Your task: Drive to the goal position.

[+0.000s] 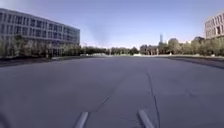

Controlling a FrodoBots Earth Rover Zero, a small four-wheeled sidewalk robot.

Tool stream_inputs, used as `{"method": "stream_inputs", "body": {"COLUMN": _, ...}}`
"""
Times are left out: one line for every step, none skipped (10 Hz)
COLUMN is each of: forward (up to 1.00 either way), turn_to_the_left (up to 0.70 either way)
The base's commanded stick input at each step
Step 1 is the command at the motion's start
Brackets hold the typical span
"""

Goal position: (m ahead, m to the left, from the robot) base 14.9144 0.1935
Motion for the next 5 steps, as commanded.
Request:
{"method": "stream_inputs", "body": {"forward": 1.00, "turn_to_the_left": 0.00}}
{"method": "stream_inputs", "body": {"forward": 1.00, "turn_to_the_left": -0.05}}
{"method": "stream_inputs", "body": {"forward": 1.00, "turn_to_the_left": -0.27}}
{"method": "stream_inputs", "body": {"forward": 1.00, "turn_to_the_left": -0.27}}
{"method": "stream_inputs", "body": {"forward": 1.00, "turn_to_the_left": -0.27}}
